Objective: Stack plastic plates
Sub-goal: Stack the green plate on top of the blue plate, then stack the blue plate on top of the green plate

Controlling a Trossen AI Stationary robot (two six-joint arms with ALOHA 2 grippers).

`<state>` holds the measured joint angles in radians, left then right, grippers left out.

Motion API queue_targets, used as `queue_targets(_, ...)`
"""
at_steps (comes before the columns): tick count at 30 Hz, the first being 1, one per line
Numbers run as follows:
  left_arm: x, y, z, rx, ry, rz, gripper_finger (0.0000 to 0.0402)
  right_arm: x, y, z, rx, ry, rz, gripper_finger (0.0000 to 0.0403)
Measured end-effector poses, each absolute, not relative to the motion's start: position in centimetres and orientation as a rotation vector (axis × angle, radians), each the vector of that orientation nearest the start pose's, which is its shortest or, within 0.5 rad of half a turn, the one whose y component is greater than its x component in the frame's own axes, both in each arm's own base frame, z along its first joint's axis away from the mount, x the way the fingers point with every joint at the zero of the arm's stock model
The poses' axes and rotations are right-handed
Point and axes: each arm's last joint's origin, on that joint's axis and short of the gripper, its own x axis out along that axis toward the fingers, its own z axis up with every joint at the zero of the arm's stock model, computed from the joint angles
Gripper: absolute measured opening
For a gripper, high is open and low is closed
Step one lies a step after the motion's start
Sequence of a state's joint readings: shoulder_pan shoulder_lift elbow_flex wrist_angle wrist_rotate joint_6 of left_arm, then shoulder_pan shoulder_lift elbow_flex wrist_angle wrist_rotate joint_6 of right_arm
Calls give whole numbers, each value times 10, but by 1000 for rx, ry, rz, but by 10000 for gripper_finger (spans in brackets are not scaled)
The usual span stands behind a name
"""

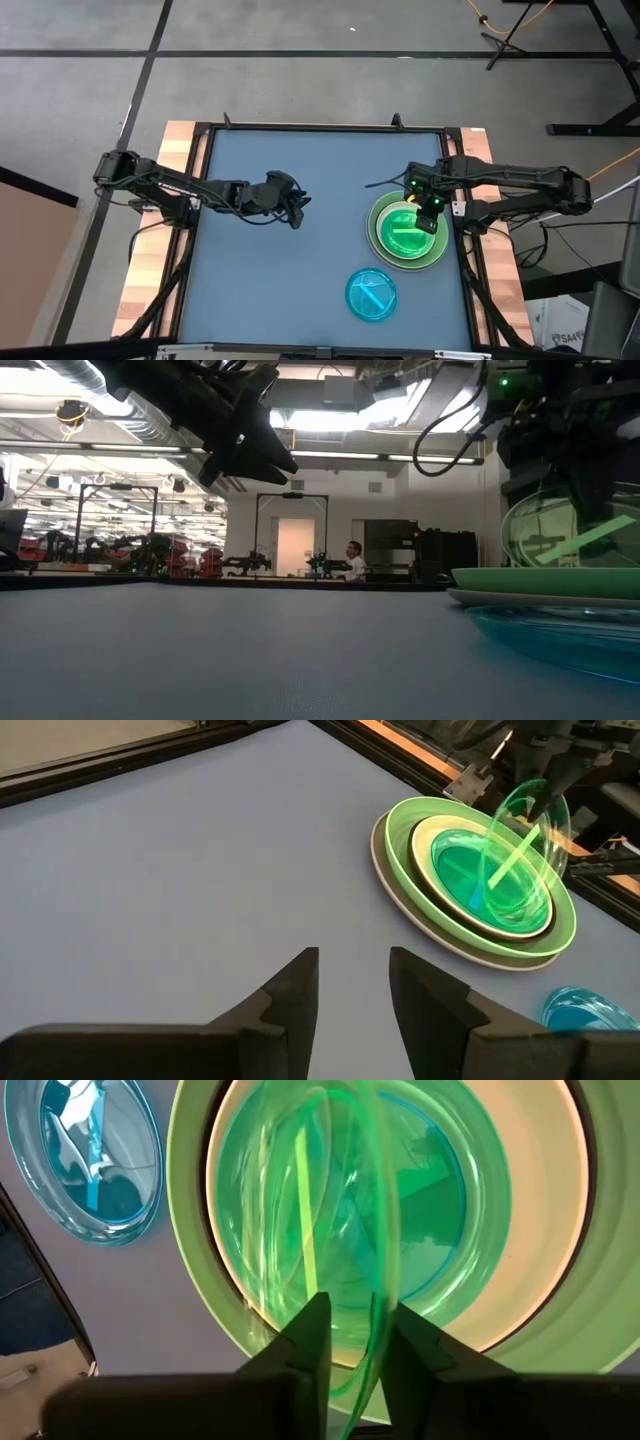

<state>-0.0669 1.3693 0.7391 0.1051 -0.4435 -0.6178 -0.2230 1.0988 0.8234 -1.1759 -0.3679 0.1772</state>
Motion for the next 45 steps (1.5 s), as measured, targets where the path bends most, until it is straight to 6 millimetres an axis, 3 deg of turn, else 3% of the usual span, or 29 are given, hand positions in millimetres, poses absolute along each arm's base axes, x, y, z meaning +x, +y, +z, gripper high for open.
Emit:
queue_targets(15,282,-6,219,-464,378,510,118,161,-26,236,571,1410,-5,94)
queue_targets(25,282,-6,219,-464,378,510,118,161,-26,236,565,1410,-13,157)
queue_targets(34,282,-6,219,-464,378,510,118,161,-29,235,482,1421,-110,187)
queue_targets(45,282,-6,219,-464,378,510,118,159,-35,234,335,1432,-279,189)
